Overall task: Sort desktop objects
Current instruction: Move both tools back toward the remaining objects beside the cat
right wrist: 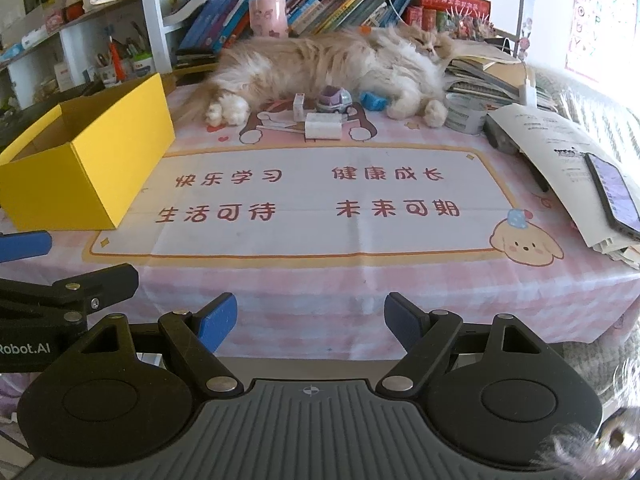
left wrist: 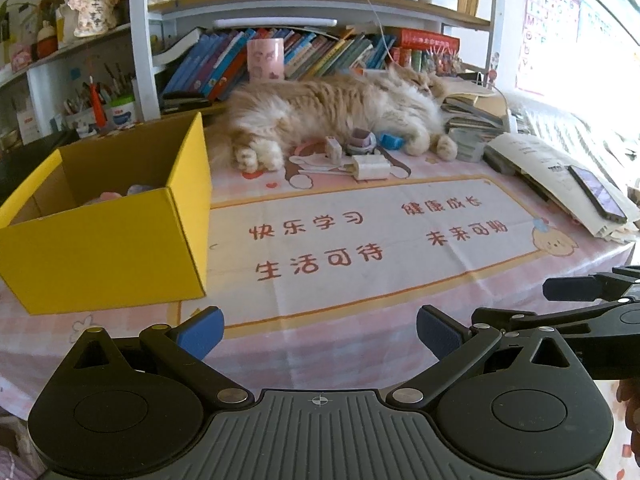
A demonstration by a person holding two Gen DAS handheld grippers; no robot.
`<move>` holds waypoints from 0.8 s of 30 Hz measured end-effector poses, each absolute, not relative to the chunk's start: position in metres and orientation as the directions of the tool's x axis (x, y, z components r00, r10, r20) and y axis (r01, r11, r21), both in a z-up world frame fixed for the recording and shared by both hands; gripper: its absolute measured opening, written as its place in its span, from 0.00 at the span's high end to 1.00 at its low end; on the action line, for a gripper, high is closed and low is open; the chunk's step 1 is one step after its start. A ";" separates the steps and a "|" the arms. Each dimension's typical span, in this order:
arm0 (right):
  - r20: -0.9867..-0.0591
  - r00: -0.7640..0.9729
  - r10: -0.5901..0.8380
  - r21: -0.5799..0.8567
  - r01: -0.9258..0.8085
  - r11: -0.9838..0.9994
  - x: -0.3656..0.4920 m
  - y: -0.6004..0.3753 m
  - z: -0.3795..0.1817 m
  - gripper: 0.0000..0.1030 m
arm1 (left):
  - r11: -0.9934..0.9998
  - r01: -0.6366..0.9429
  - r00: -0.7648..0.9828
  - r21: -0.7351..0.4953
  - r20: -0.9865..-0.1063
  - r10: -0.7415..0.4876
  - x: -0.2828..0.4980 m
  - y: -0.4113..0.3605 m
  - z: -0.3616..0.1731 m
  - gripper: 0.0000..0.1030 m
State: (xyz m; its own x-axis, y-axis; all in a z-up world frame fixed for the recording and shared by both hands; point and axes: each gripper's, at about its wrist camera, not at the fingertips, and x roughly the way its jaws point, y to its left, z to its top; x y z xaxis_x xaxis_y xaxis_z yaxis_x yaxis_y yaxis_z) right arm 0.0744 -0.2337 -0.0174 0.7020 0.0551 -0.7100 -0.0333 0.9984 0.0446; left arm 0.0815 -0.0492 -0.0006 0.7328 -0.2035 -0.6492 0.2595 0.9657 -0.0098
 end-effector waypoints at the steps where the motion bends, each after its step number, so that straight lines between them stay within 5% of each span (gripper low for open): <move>1: -0.712 0.700 0.057 0.046 -0.035 0.998 0.077 -0.236 -0.018 0.23 | 0.966 0.260 0.732 -0.009 -0.650 -0.203 0.083 -0.052 -0.001 0.00; 24: -0.751 0.653 0.097 0.071 -0.066 0.995 0.172 -0.315 -0.025 0.23 | 0.980 0.196 0.703 -0.018 -0.694 -0.153 0.161 -0.132 -0.012 0.00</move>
State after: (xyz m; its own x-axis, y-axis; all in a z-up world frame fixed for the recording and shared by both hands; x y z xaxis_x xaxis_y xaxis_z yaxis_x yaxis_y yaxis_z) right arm 0.1720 -0.3149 -0.0248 0.6532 0.0965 -0.7510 -0.0655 0.9953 0.0709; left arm 0.1610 -0.1321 -0.0119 0.7031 -0.1533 -0.6944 0.1959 0.9805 -0.0180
